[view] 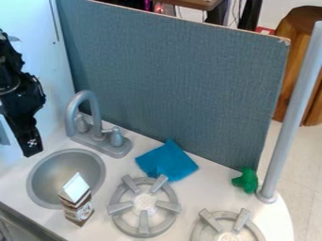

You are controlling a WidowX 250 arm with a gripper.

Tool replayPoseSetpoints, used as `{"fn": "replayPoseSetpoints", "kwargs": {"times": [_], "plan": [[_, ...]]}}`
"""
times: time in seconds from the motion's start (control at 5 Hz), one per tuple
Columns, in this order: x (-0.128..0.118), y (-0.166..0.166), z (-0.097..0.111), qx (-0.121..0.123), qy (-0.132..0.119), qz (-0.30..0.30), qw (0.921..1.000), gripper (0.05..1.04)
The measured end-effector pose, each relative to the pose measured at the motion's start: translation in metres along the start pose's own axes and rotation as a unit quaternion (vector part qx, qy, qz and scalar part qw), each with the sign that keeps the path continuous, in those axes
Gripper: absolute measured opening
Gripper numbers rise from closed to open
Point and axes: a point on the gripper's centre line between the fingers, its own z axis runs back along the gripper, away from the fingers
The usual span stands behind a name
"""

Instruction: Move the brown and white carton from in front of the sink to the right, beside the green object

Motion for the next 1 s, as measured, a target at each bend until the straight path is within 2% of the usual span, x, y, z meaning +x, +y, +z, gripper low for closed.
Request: {"fn": "replayPoseSetpoints", "kwargs": {"times": [0.2,0.4,0.6,0.8,1.0], "plan": [[-0.003,-0.004,-0.008,-0.012,0.008,0.001,0.9999,1.004],[-0.001,-0.012,-0.014,-0.014,-0.004,0.034,0.9993,1.004],[0.024,-0.039,-0.040,-0.020,0.000,0.058,0.9981,1.004],[0.034,-0.045,-0.052,-0.011,-0.005,0.084,0.9964,1.004],[0.048,-0.064,-0.072,-0.009,0.008,0.090,0.9958,1.004]]}}
